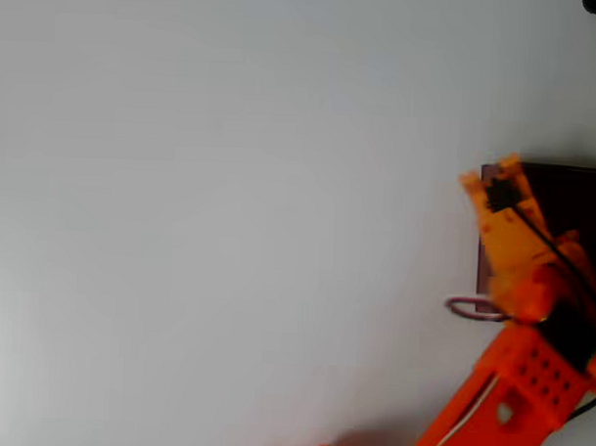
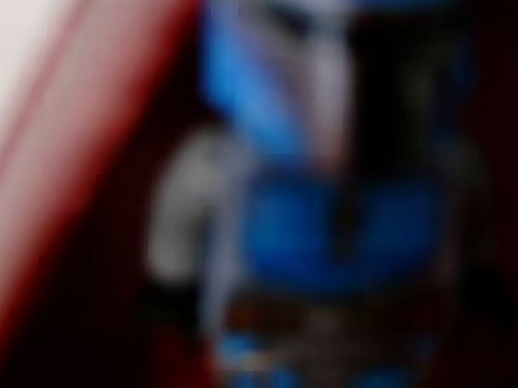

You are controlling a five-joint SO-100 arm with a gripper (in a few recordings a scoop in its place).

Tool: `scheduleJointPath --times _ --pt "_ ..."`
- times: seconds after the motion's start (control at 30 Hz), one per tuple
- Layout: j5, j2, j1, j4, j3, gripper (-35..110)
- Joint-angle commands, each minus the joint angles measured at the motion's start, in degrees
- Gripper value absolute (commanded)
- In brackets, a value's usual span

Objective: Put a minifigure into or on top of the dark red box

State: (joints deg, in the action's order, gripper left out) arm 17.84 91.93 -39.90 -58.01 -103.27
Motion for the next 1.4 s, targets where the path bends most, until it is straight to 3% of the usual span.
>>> scheduleJointPath --times 0.0,0.17,0.4,0.53,0.77,1.0,1.23,1.37 --pt "-0.8 -6.9 -3.6 -1.2 8.2 0" --pt "-1.5 -9.2 -4.1 -5.7 13.3 18" --pt "-1.8 7.3 -0.3 -7.3 1.7 21" --pt "-10.3 18.6 4.4 -13.8 -5.3 17" --pt "-16.9 40.3 27.2 -22.7 -16.3 5" --pt "-7.5 67.9 51.6 -20.2 -34.2 0" --pt "-9.4 79.2 64.9 -13.1 -47.1 0" --pt "-10.0 100.4 66.6 -20.2 -56.3 0"
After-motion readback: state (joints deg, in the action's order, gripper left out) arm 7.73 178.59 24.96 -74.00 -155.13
